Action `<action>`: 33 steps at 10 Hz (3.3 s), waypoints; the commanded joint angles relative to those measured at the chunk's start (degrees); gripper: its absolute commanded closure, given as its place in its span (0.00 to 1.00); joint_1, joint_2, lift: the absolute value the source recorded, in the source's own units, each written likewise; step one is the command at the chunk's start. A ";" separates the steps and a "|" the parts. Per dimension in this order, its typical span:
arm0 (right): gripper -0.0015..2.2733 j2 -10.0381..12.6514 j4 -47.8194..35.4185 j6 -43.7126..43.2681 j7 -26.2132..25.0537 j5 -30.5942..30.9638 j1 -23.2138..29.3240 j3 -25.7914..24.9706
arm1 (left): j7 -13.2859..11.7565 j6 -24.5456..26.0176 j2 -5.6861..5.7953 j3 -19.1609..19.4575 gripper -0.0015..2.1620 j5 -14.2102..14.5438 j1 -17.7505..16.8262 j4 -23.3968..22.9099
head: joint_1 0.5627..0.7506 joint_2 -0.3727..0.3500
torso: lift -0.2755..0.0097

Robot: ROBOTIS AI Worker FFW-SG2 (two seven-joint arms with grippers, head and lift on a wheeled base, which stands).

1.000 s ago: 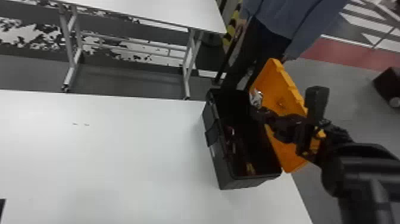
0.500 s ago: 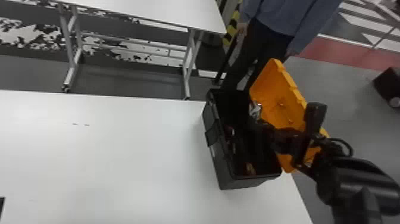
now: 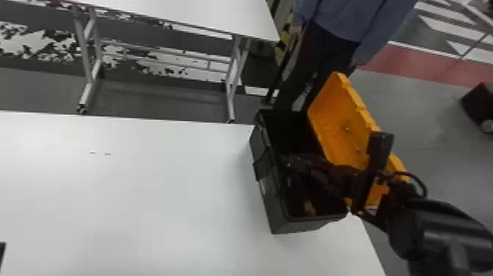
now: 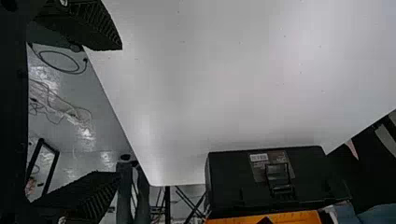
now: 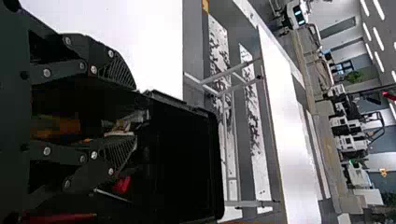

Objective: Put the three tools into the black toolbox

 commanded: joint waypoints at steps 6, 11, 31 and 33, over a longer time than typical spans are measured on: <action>0.03 14.24 -14.82 -14.67 -9.05 -2.92 16.31 9.16 | 20.17 -28.48 -0.19 -3.69 0.03 -3.67 -0.40 1.38 | 0.70 0.23 | 0.79; 0.03 14.38 -14.47 -34.53 -12.48 0.77 26.94 14.09 | 28.16 -65.04 3.77 -4.65 0.03 -6.57 7.69 -2.58 | 0.70 0.47 | 0.79; 0.04 14.38 2.41 -78.66 -10.89 -2.31 48.12 11.10 | 29.92 -103.71 5.26 -2.63 0.03 3.54 36.78 -0.73 | 0.70 0.28 | 0.79; 0.04 14.38 2.23 -78.66 -10.19 -2.83 48.12 11.10 | 29.92 -103.71 5.09 -2.63 0.03 3.45 36.78 -0.56 | 0.70 0.26 | 0.79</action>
